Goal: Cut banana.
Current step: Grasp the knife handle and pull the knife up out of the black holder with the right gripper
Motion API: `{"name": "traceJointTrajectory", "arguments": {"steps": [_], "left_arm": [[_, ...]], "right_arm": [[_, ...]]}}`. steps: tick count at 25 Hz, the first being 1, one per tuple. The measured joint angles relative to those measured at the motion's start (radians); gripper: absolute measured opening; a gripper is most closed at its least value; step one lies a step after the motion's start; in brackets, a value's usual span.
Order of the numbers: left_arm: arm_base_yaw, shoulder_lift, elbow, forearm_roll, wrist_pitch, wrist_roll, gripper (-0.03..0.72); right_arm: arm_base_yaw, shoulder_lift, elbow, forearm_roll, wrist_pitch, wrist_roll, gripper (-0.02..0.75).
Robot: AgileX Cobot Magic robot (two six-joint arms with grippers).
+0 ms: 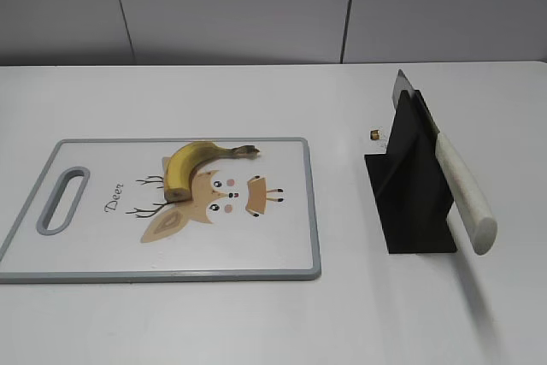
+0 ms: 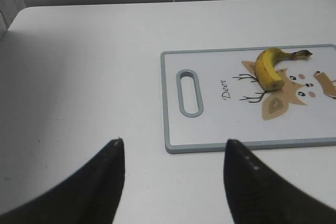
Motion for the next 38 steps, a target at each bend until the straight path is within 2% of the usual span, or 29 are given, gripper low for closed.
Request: {"name": "traceJointTrajectory", "arguments": {"steps": [38], "left_arm": [[0.0, 0.0, 0.0, 0.0, 0.0, 0.0, 0.576]], "right_arm": [[0.0, 0.0, 0.0, 0.012, 0.0, 0.0, 0.571]]}}
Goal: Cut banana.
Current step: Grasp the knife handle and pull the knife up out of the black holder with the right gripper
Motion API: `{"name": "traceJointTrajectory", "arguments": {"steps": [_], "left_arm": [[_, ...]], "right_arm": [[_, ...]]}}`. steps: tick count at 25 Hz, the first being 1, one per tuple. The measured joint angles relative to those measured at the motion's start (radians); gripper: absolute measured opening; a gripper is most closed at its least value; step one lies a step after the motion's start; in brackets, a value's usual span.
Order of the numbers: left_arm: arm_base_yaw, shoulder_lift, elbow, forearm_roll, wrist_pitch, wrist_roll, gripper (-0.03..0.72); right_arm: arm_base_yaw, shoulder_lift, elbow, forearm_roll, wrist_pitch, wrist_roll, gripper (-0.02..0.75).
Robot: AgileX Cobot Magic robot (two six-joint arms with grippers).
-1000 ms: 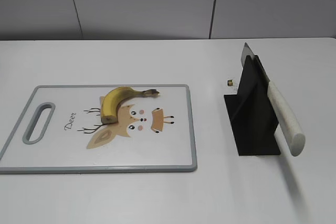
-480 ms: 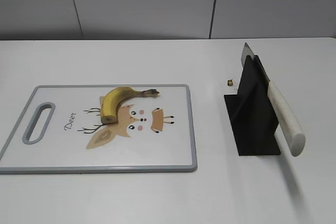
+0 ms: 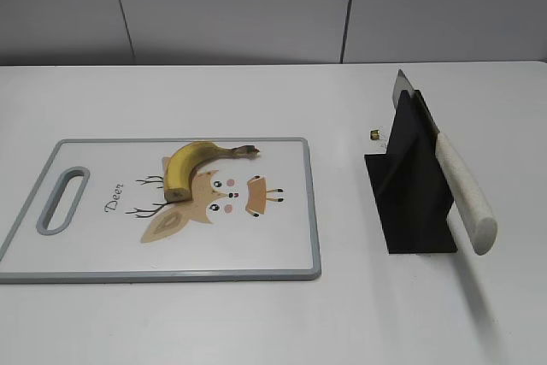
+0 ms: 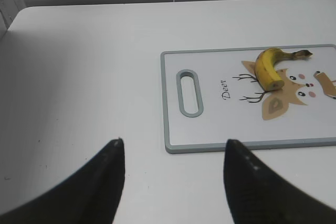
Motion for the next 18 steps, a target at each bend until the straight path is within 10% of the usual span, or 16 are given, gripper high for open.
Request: {"name": "traceJointTrajectory", "arguments": {"steps": [18], "left_arm": [[0.0, 0.0, 0.0, 0.0, 0.0, 0.0, 0.576]], "right_arm": [[-0.001, 0.398, -0.224, -0.027, 0.249, 0.043, 0.571]]}}
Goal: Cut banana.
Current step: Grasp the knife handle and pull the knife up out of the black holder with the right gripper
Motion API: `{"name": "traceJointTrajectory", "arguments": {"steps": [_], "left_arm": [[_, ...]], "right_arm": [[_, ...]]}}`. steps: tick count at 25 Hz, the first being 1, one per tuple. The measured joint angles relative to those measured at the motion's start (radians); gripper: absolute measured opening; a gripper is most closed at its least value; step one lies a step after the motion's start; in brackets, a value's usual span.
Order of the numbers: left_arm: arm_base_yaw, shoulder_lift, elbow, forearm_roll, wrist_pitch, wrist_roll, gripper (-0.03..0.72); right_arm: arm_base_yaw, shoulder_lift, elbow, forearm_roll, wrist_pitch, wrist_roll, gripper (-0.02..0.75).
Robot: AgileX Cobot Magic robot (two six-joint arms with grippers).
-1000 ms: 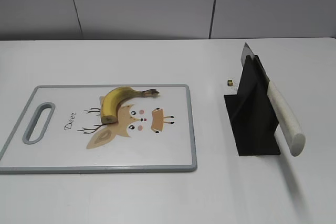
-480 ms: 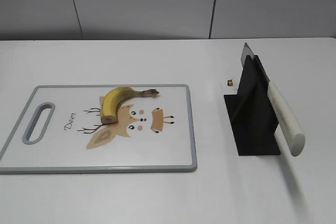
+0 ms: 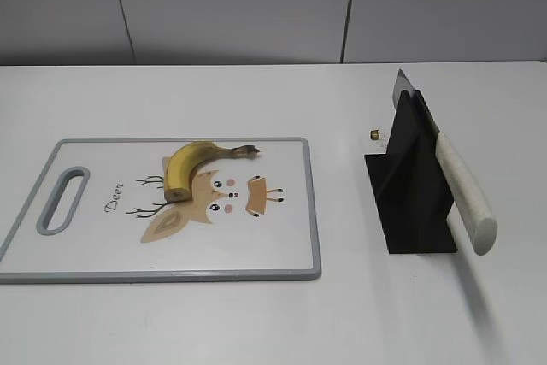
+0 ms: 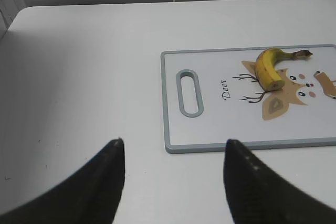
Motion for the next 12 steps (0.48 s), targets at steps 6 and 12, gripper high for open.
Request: {"name": "traceJointTrajectory", "arguments": {"steps": [6, 12], "left_arm": [[0.0, 0.0, 0.0, 0.0, 0.0, 0.0, 0.576], [0.0, 0.0, 0.0, 0.0, 0.0, 0.0, 0.576]], "right_arm": [[0.097, 0.113, -0.057, 0.004, 0.002, 0.074, 0.571], [0.309, 0.248, -0.074, -0.032, 0.002, 0.171, 0.571]]}}
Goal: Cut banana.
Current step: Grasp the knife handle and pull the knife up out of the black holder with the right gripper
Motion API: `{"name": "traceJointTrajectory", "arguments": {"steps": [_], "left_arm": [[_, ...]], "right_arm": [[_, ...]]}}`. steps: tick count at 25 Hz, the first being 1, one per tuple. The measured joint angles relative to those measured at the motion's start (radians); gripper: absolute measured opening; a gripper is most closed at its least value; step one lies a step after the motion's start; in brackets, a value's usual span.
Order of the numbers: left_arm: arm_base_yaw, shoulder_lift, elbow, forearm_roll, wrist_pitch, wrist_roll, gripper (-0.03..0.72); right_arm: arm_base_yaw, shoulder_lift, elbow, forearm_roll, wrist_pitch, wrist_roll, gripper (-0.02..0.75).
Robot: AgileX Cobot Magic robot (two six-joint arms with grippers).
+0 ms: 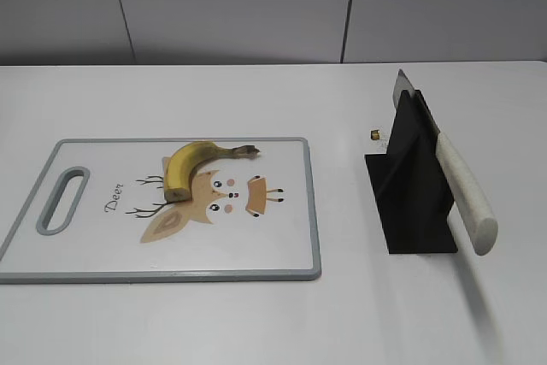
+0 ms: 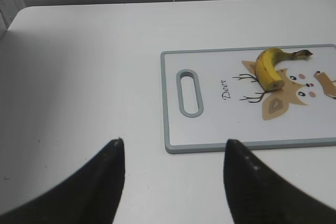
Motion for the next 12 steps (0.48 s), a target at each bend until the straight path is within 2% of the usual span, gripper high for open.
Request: {"name": "traceJointTrajectory", "arguments": {"steps": [5, 12], "left_arm": [[0.0, 0.0, 0.0, 0.0, 0.0, 0.0, 0.576], [0.0, 0.0, 0.0, -0.001, 0.0, 0.0, 0.576]], "right_arm": [[0.099, 0.137, -0.069, -0.002, 0.002, 0.089, 0.571], [0.106, 0.345, -0.241, 0.025, 0.0, 0.112, 0.571]]}}
